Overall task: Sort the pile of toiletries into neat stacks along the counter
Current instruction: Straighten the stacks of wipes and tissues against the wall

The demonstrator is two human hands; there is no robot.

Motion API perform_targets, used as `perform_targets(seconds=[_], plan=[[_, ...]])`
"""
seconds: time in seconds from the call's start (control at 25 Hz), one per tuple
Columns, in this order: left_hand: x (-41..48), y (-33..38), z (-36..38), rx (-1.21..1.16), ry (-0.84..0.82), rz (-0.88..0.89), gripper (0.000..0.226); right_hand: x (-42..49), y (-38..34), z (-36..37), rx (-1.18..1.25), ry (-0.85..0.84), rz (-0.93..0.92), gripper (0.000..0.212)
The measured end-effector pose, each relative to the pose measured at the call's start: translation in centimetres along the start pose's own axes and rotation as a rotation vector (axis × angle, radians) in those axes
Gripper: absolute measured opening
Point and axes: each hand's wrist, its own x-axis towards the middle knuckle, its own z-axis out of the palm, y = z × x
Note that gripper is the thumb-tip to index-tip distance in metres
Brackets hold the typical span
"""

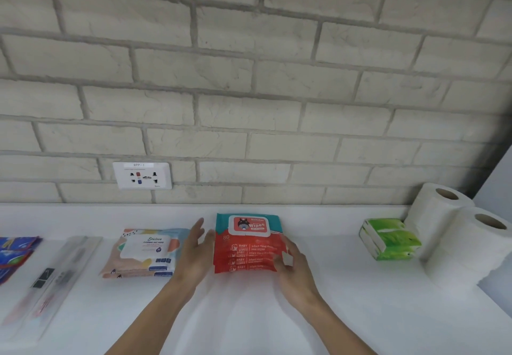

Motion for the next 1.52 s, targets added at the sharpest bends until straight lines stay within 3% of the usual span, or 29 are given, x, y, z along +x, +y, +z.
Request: perform_targets(seconds=[0.16, 0.44, 0.72, 1.0, 1.24, 1.52], plan=[[-1.1, 1.6, -0.5, -0.008, 0.059, 0.14, 0.038, -1.6, -0.7, -1.0, 0.028, 0.058, 0.018, 0.041], [-5.1, 3.3, 3.4, -0.077, -0.091, 0.178, 0.021, -5.2, 0.4, -5.3, 0.063, 0.152, 0.068, 0.028], [-8.3, 2.2, 9.7, -0.007, -0.249, 0.21, 0.025, -7.0, 3.4, -12.0, 0.104, 0.246, 0.088, 0.021], [-9.0, 1.2, 18.5, 0.078, -0.369, 0.132, 0.03, -5.2, 6.9, -19.7, 0.143, 0.349, 0.13, 0.022], [-8.6, 1.0, 27.5, 0.129, -0.406, 0.074, 0.043, -0.8, 9.5, -24.8, 0.037, 0.317, 0.134, 0.056], [-5.8, 1.3, 34.2, 0.146, -0.39, 0.036, 0.052, 3.2, 12.9, -26.2, -0.042, 0.347, 0.048, 0.07]])
